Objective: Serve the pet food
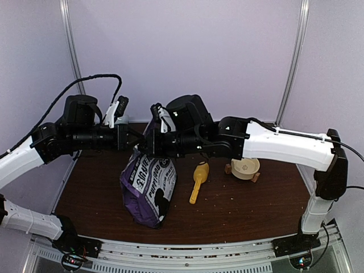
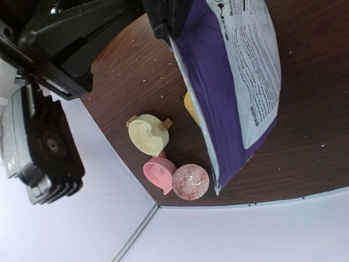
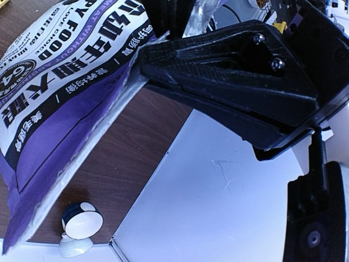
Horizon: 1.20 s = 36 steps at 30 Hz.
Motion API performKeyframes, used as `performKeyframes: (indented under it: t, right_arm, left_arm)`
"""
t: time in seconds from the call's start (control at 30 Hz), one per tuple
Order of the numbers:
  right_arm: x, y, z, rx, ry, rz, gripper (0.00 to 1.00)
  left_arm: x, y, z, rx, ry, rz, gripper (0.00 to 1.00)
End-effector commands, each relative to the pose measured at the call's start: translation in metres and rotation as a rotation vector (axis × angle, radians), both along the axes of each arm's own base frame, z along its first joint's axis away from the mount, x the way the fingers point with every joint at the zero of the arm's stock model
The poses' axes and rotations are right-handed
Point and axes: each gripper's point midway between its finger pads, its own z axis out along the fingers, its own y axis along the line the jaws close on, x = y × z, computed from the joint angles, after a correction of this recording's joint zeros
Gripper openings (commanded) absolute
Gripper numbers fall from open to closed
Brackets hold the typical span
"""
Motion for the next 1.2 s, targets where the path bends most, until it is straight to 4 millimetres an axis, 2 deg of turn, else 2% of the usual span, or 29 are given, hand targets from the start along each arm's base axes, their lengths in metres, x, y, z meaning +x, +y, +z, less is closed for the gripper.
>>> performKeyframes:
  t: [0.0,0.2,0.53,1.17]
  right_arm:
    - [0.004,0.002,-0.017,-0.045,-0.008,-0.002,0.00]
    - [0.009,-0.006,-0.024,-0.090,-0.017,-0.039,0.00]
    - [0.019,-0.026,-0.040,-0.194,-0.027,-0.122,0.00]
    - [0.025,-0.038,-0.056,-0.237,-0.002,-0.166,0.00]
  left_arm:
    - [-0.011,-0.008,0.046,-0.130,-0.109,-0.064,0.00]
    - [-0.010,0.000,0.051,-0.130,-0.126,-0.029,0.00]
    - [-0.001,0.013,0.045,-0.080,-0.117,0.058,0.00]
    - [0.004,0.031,0.040,-0.033,-0.108,0.145,0.00]
